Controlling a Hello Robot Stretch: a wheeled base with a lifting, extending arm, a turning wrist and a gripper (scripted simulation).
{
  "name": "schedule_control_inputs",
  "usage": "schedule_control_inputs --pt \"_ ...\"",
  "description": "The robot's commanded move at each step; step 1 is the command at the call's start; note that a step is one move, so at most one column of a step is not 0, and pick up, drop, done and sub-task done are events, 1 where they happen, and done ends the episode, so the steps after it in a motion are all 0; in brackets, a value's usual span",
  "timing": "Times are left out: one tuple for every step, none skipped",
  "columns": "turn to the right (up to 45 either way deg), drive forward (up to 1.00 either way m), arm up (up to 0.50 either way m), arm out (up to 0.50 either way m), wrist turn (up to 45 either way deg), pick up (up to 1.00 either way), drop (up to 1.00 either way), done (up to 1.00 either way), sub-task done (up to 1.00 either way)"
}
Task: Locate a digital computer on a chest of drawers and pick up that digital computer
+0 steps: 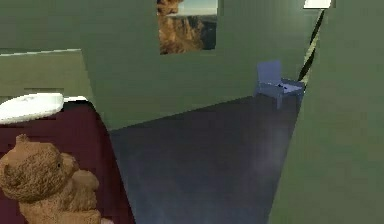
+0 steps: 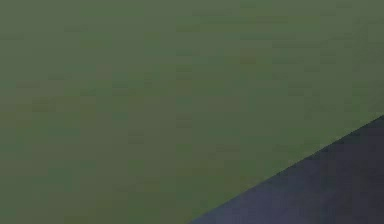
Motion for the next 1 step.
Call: schedule_control_inputs --pt "3.0 0.0 0.0 0.0 0.0 0.0 0.0 0.0 0.0"
